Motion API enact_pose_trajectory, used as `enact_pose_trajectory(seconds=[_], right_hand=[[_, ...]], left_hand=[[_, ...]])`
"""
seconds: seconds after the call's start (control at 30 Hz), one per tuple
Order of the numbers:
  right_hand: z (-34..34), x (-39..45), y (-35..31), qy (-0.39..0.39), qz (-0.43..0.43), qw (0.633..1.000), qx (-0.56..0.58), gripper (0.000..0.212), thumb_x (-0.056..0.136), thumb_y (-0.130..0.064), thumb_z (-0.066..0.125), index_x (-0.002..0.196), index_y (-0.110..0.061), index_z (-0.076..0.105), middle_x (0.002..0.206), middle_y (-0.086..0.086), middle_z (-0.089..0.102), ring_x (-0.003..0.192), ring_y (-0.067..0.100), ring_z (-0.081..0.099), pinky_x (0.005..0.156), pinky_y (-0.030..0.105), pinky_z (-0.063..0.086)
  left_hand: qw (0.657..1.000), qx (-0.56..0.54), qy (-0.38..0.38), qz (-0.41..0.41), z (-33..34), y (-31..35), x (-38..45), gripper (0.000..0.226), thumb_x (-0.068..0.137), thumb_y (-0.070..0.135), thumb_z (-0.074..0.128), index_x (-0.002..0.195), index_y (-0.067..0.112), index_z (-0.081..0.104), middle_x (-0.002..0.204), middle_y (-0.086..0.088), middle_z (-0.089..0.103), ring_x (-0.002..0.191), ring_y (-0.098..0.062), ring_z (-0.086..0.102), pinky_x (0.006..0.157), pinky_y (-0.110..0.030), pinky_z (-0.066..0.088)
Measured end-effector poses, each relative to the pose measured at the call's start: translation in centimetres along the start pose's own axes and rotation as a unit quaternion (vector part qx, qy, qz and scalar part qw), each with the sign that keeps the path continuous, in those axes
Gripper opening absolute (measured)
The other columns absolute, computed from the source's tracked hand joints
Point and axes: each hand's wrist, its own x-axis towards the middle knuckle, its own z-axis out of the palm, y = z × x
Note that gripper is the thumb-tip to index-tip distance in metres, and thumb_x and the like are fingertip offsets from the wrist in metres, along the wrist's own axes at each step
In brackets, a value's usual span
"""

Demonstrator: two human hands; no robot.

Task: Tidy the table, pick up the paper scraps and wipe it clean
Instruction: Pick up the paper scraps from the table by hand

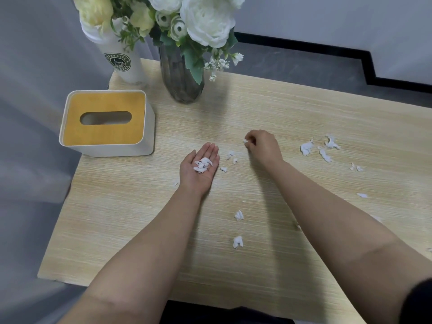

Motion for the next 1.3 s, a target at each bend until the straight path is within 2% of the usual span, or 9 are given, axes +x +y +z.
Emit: enact_pose_trajectory(seconds=[0.33, 0.43, 0.5, 0.63, 0.93, 1.03, 1.13, 1.2, 1.3], right_hand=[[-1.6, -3.7, -4.1, 0.039, -0.032, 0.989, 0.136, 0.005, 0.084, -0.010, 0.065, 0.086, -0.011, 0.069, 0.079, 0.000, 0.065, 0.075, 0.012, 0.057, 0.073, 0.023, 0.044], [-1.7, -6.6, -6.5, 0.009, -0.081, 0.983, 0.162, 0.003, 0.082, -0.010, 0.066, 0.084, -0.011, 0.068, 0.079, -0.004, 0.063, 0.072, 0.012, 0.056, 0.073, 0.025, 0.046], [-1.2, -8.1, -7.3, -0.017, -0.108, 0.984, 0.141, 0.006, 0.082, -0.013, 0.065, 0.087, -0.013, 0.068, 0.084, -0.001, 0.065, 0.077, 0.015, 0.056, 0.076, 0.033, 0.048], [-0.3, -9.7, -7.5, -0.058, -0.152, 0.985, 0.055, 0.017, 0.089, -0.017, 0.057, 0.098, -0.015, 0.071, 0.099, 0.005, 0.065, 0.095, 0.022, 0.056, 0.081, 0.041, 0.045], [-0.3, -10.5, -7.3, 0.017, -0.091, 0.986, 0.141, 0.014, 0.086, -0.011, 0.060, 0.093, -0.017, 0.070, 0.090, -0.001, 0.063, 0.082, 0.011, 0.052, 0.076, 0.028, 0.044], [-0.5, -10.4, -7.1, 0.039, -0.034, 0.972, 0.231, 0.013, 0.083, -0.009, 0.063, 0.088, -0.019, 0.069, 0.087, -0.008, 0.067, 0.075, 0.002, 0.055, 0.070, 0.012, 0.042], [-0.8, -10.2, -7.0, 0.039, -0.014, 0.965, 0.260, 0.014, 0.083, -0.010, 0.064, 0.086, -0.022, 0.069, 0.080, -0.018, 0.065, 0.069, -0.006, 0.054, 0.066, 0.007, 0.039], [-0.7, -10.4, -7.3, 0.015, -0.026, 0.969, 0.247, 0.013, 0.084, -0.012, 0.064, 0.089, -0.022, 0.070, 0.078, -0.018, 0.065, 0.073, -0.005, 0.056, 0.066, 0.009, 0.040], [-0.1, -10.6, -7.7, -0.008, -0.056, 0.980, 0.192, 0.013, 0.085, -0.015, 0.062, 0.093, -0.022, 0.070, 0.085, -0.005, 0.070, 0.086, 0.009, 0.062, 0.076, 0.027, 0.049]], left_hand=[[1.000, 0.008, 0.004, -0.008, -0.1, -0.5, -0.7, 0.039, 0.100, 0.020, 0.030, 0.103, -0.003, 0.061, 0.102, -0.015, 0.066, 0.108, -0.025, 0.058, 0.102, -0.034, 0.043], [1.000, -0.012, -0.012, -0.015, 0.2, -1.1, -1.4, 0.040, 0.100, 0.021, 0.030, 0.104, -0.005, 0.060, 0.109, -0.021, 0.063, 0.110, -0.032, 0.058, 0.085, -0.036, 0.051], [0.999, -0.039, -0.028, -0.025, 0.4, -1.5, -1.8, 0.040, 0.100, 0.021, 0.031, 0.107, -0.007, 0.059, 0.109, -0.026, 0.062, 0.090, -0.037, 0.067, 0.064, -0.034, 0.056], [0.998, -0.038, -0.024, -0.036, 0.7, -1.8, -2.5, 0.038, 0.100, 0.020, 0.033, 0.103, -0.006, 0.060, 0.096, -0.021, 0.066, 0.070, -0.025, 0.070, 0.043, -0.017, 0.049], [0.999, -0.009, -0.038, -0.034, 0.3, -2.0, -3.2, 0.040, 0.101, 0.021, 0.030, 0.101, -0.005, 0.060, 0.099, -0.019, 0.064, 0.082, -0.029, 0.068, 0.060, -0.030, 0.057], [0.999, -0.015, -0.032, -0.032, 0.2, -2.0, -3.3, 0.038, 0.100, 0.019, 0.030, 0.101, -0.006, 0.059, 0.104, -0.022, 0.062, 0.114, -0.035, 0.057, 0.097, -0.034, 0.048], [0.999, -0.029, -0.026, -0.036, -0.4, -2.0, -2.9, 0.037, 0.100, 0.018, 0.031, 0.106, -0.008, 0.057, 0.112, -0.026, 0.060, 0.127, -0.033, 0.048, 0.109, -0.035, 0.037], [0.998, -0.025, -0.034, -0.041, -0.6, -2.0, -2.7, 0.038, 0.100, 0.019, 0.031, 0.110, -0.007, 0.057, 0.109, -0.028, 0.062, 0.112, -0.032, 0.058, 0.100, -0.031, 0.046], [0.997, -0.036, -0.042, -0.054, -0.8, -2.2, -2.6, 0.037, 0.100, 0.020, 0.030, 0.100, -0.005, 0.058, 0.081, -0.022, 0.068, 0.071, -0.028, 0.070, 0.060, -0.029, 0.058]])
